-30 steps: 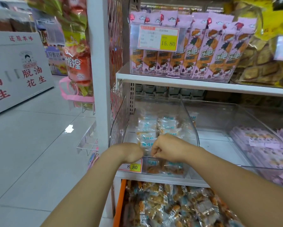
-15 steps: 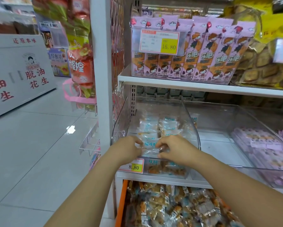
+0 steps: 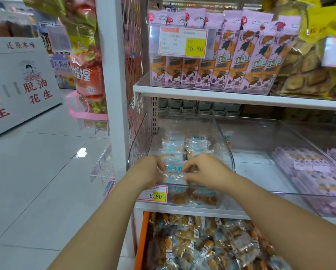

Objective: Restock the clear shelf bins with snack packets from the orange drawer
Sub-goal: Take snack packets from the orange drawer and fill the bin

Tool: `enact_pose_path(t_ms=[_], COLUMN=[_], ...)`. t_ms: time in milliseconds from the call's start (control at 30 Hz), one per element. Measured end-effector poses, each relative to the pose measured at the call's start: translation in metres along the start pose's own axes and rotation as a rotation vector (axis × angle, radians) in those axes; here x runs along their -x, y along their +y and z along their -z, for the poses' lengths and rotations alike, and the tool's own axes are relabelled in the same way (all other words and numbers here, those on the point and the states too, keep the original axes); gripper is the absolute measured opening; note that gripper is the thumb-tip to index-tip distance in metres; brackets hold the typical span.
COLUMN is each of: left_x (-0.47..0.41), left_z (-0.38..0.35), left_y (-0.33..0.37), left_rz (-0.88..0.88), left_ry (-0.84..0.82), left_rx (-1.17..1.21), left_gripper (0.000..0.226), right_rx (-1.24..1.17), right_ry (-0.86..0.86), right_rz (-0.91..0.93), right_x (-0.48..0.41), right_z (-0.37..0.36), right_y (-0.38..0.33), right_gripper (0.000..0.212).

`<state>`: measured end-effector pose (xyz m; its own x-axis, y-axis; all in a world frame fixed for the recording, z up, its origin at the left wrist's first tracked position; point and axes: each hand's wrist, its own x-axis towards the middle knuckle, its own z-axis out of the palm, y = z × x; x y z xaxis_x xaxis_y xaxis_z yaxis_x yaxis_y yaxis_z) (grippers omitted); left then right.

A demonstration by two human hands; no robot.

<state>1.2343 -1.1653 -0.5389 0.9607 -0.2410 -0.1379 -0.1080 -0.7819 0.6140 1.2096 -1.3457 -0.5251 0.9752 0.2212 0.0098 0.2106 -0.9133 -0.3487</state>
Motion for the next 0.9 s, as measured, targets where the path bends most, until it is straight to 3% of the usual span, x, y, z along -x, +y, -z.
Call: enact_pose_path(t_ms=[67,133,200,333,633,767,900], left_x=[0.005,0.011,0.015,0.019,0.017,0.025,0.055], left_z=[0.003,0.005,0.005,-0.006,-0.023,-0.030,-0.050], left_y=[0.000,0.003,0.006,0.010,0.005,-0.001,0.008], left_rz=[-0.023,-0.084,-0.174,-0.255,-0.267,-0.307,-0.522], left_ry=[-0.001,0.047,0.082,-0.088,-0.099,0.125,0.459], left_rx=[0.023,-0.042,-0.121,-0.275,-0.387,-0.357,-0.135], left_gripper=[0.014,0.025,0.031,0.037,0.041,0.038,0.024], right_rx=[-0.061,-0.006,0.109,0.261,0.458,0.367,0.179], right_ry=[0.074,0.101,0.018,-0.158,-0.151,-0.049,0.327], right_rz=[-0.012,-0.009,0.038,0.108,0.102,0.121,0.287], right_x=[0.009,0.022,0.037,0.056,0.049,0.066,0.105], right_z=[0.020,0.038,0.043,0.014,-0.008,-0.009,-0.018], right_y=[0.006,0.011,0.013,0.011,0.006,0.013,0.029], right_gripper=[0.018,0.020,0.024,0.032,0.035,0.048,0.031])
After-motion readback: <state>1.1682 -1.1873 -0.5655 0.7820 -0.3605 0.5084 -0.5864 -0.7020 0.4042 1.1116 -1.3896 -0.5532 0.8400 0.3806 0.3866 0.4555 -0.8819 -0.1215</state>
